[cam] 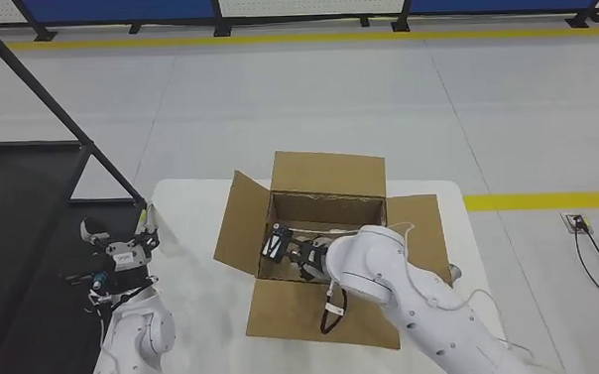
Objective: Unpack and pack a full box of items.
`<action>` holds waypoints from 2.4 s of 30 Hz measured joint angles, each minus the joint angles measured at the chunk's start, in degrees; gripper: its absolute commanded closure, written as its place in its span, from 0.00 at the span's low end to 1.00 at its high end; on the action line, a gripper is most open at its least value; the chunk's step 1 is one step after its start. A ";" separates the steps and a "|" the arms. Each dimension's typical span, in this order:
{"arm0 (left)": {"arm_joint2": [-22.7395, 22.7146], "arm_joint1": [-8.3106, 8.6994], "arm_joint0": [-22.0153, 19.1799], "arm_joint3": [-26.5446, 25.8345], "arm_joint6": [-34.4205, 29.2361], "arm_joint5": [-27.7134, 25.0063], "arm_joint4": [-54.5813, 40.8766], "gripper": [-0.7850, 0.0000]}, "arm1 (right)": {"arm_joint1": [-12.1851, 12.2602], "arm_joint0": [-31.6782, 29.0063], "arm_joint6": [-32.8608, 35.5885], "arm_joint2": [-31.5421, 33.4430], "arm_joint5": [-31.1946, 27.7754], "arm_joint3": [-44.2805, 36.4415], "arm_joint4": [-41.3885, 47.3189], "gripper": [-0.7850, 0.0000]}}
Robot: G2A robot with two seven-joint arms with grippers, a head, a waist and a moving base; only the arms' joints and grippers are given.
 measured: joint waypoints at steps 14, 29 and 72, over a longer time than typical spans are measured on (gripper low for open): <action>1.76 -0.15 -1.25 -0.66 -0.98 -0.55 1.06 0.00 | 6.61 -20.72 -0.05 31.84 -1.62 -25.59 3.08 1.00; 5.32 -0.63 -3.67 1.17 -1.28 -1.03 2.05 0.00 | 9.48 -46.78 -1.46 64.13 1.81 -31.28 12.40 1.00; 5.38 -0.84 -3.41 1.92 -1.15 0.00 1.73 0.00 | 13.24 -28.26 11.41 46.97 2.98 3.41 -1.09 0.29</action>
